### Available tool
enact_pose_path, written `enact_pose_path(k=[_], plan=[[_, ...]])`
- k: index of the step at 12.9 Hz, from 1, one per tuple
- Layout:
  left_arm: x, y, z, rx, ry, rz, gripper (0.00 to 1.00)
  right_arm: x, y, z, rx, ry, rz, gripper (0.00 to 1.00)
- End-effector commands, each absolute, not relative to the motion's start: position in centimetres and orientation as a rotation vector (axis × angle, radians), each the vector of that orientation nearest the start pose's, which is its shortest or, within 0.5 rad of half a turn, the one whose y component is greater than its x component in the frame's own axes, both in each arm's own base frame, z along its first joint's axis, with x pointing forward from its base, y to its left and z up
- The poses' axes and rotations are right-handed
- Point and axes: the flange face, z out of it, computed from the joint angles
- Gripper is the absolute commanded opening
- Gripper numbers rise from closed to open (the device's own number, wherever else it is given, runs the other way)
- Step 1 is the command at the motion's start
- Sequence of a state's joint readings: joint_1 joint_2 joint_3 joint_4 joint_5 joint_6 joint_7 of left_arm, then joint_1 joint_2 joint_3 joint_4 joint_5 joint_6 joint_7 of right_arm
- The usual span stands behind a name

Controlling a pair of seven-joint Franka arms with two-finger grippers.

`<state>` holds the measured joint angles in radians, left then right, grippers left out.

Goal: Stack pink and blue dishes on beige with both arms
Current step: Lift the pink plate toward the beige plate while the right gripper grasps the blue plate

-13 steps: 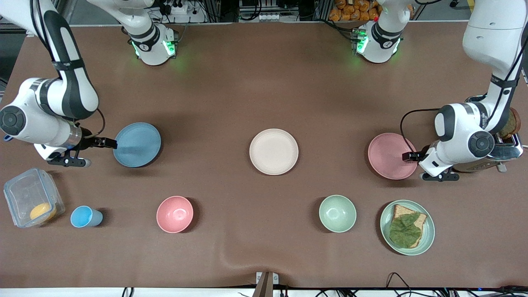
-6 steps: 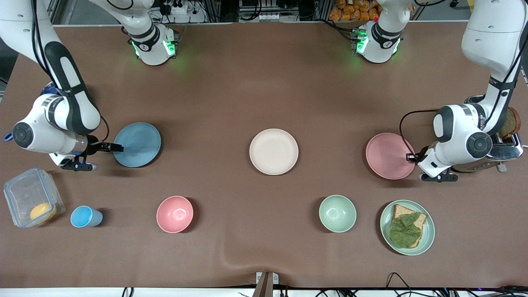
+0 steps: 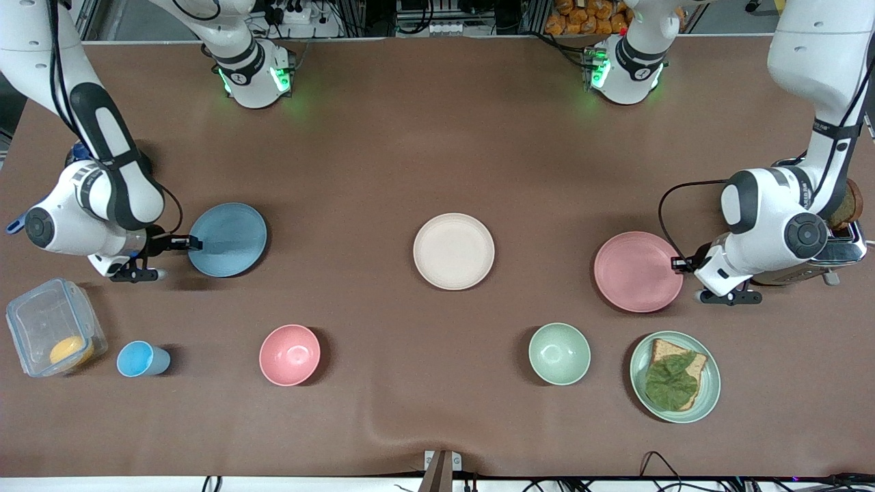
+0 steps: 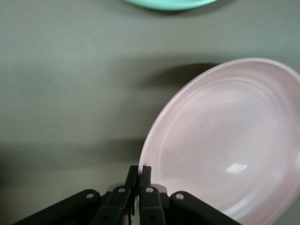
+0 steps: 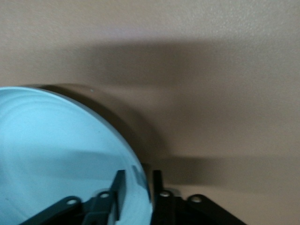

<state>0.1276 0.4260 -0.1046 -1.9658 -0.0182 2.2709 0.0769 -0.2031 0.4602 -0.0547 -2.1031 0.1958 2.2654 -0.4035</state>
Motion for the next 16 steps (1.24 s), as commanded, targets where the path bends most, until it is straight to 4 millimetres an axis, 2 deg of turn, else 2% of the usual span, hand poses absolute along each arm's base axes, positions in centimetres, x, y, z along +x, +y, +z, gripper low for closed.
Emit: enact_pose_path(k=[1, 2, 4, 8, 9, 11, 14, 16], plan=[[61.8, -3.3, 31.1, -3.261, 0.137, 0.198, 0.0, 53.5, -13.9, 17.3, -2.897, -0.015, 0.331, 0.0], [62.6, -5.6, 33.2, -3.273, 0.152, 0.205, 0.0, 53.7, -13.9, 17.5, -2.896, -0.017, 0.331, 0.0], [63.2, -11.1, 35.8, -3.294, 0.15, 0.196, 0.0, 54.6, -13.2, 18.5, -2.886, -0.04, 0.341, 0.0], [61.3, -23.1, 37.1, -3.298, 0.125, 0.196, 0.0, 58.4, -11.8, 23.8, -2.788, -0.055, 0.381, 0.0], [60.3, -26.2, 36.7, -3.294, 0.111, 0.219, 0.0, 59.3, -11.7, 25.4, -2.78, -0.055, 0.381, 0.0], [59.0, -31.0, 34.7, -3.287, 0.042, 0.271, 0.0, 61.0, -10.7, 28.0, -2.78, -0.065, 0.376, 0.0], [57.8, -35.0, 30.5, -3.331, 0.019, 0.301, 0.0, 62.8, -7.1, 30.0, -2.803, -0.087, 0.349, 0.0], [57.3, -36.4, 28.3, -3.338, 0.04, 0.318, 0.0, 63.3, -5.6, 30.6, -2.812, -0.097, 0.339, 0.0]])
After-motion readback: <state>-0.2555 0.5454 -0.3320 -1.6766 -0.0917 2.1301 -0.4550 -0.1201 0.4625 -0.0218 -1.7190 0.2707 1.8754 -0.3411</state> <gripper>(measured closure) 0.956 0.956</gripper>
